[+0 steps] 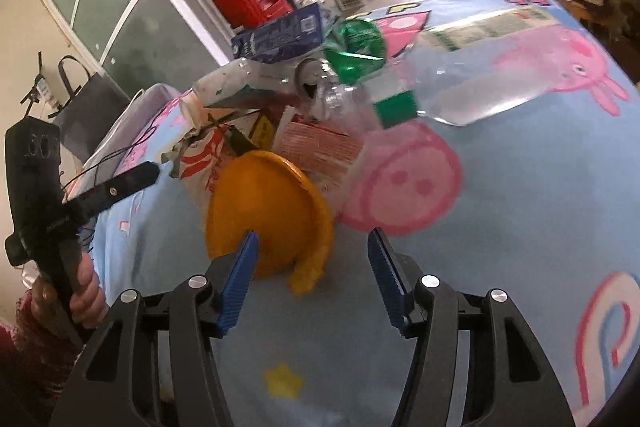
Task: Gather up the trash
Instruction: 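Close the right tool on the orange peel while the left tool grasps the white-red bag, then carry both items to the beige bin and open both tools over it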
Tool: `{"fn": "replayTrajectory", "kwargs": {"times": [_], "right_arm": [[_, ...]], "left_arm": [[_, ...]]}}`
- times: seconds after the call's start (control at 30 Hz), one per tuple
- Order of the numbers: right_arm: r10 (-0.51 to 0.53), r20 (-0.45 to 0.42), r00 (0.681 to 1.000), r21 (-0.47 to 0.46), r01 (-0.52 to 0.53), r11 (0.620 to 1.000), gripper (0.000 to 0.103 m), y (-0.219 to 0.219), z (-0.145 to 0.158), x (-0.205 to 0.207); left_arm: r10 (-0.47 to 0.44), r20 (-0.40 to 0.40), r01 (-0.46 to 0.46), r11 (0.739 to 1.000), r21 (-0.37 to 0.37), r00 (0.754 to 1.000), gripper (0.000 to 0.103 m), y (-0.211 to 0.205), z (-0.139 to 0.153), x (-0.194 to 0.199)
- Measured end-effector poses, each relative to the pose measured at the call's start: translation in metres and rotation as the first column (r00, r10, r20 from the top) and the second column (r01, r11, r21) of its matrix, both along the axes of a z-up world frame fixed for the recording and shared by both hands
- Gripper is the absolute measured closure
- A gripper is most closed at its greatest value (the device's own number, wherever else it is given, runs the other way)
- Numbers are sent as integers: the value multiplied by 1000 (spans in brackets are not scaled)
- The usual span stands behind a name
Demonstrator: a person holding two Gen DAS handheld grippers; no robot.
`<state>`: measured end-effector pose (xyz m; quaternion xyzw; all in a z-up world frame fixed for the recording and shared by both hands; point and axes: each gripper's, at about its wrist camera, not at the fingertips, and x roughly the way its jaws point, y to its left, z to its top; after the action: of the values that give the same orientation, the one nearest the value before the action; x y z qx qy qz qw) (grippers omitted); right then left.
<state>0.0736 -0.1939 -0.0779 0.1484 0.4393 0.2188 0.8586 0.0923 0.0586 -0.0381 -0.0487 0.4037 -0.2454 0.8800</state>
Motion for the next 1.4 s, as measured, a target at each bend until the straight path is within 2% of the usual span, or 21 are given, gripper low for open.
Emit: {"fn": "replayTrajectory", "kwargs": {"times": [0.07, 0.13, 0.17, 0.2, 0.23, 0.27, 0.3, 0.37, 0.47, 0.53, 0.6, 0.67, 0.83, 0.9, 0.93, 0.97, 1.07, 1.1, 1.17, 1.27, 1.4], "right_arm": [[19, -11, 1000, 23, -19, 1000, 49, 5, -3, 4], [51, -18, 999, 83, -50, 995, 70, 6, -5, 3], [58, -13, 998, 116, -56, 992, 90, 3, -2, -1], [50, -10, 999, 104, -49, 993, 99, 1, 0, -3], [33, -3, 999, 76, -32, 997, 99, -2, 3, -8], [13, 8, 1000, 61, -14, 998, 100, -9, 6, -14], [-11, 21, 1000, 71, 9, 997, 101, -19, 10, -24], [-62, 49, 997, 97, 57, 994, 101, -44, 20, -42], [-108, 66, 992, 69, 104, 992, 101, -66, 25, -62], [-126, 71, 989, 54, 122, 991, 94, -69, 24, -66], [-142, 91, 986, 58, 137, 989, 30, -67, 25, -65], [-111, 111, 988, 69, 104, 992, 25, -57, 26, -58], [-6, 82, 997, 6, 5, 1000, 23, -22, 10, -26], [20, 65, 998, -27, -18, 999, 23, -6, 2, -14], [38, 55, 998, -21, -37, 999, 23, 1, -1, -10], [55, 51, 997, -8, -54, 998, 29, 7, -3, -8], [102, 40, 994, -32, -101, 994, 70, 29, -4, -10], [110, 35, 993, -25, -109, 994, 78, 32, -3, -13], [123, 62, 990, -10, -123, 992, 82, 35, 6, -26], [135, 164, 977, -13, -134, 991, 85, 33, 32, -53], [41, 260, 965, -3, -41, 999, 85, 4, 57, -66]], "left_arm": [[-33, 7, 33, 999, 21, 999, 44, -15, -2, 2], [-60, -5, 60, 997, 51, 998, 46, -28, -7, 7], [-59, -6, 59, 995, 76, 998, 56, -33, -11, 11], [-42, 4, 41, 993, 108, 999, 63, -35, -12, 12], [-32, 10, 31, 992, 121, 999, 73, -34, -12, 12], [-31, -1, 31, 994, 103, 1000, 75, -31, -11, 12], [-22, -11, 23, 996, 82, 1000, 85, -26, -10, 11], [-12, -23, 13, 998, 63, 1000, 86, -20, -9, 5], [-26, -27, 27, 999, 36, 999, 86, -18, -3, -15], [-27, -26, 27, 999, 30, 999, 85, -18, 1, -18], [11, -29, -10, 999, 41, 1000, 75, -18, 0, -23], [57, -40, -55, 997, 55, 998, 21, -17, -3, -24], [62, -44, -59, 996, 64, 997, 19, -23, -5, -20], [55, -53, -48, 991, 124, 997, 27, -30, -14, -14], [40, -70, -30, 990, 136, 997, 48, -32, -19, -11], [21, -86, -10, 991, 133, 996, 63, -33, -24, -10], [-21, -60, 31, 986, 165, 998, 74, -37, -22, -15], [-26, -56, 35, 984, 175, 998, 74, -37, -20, -19], [-25, -59, 33, 989, 146, 998, 75, -31, -13, -28], [-10, -40, 13, 997, 72, 999, 75, -15, 3, -42], [-10, -17, 10, 1000, -15, 1000, 75, -12, 29, -46]]}}
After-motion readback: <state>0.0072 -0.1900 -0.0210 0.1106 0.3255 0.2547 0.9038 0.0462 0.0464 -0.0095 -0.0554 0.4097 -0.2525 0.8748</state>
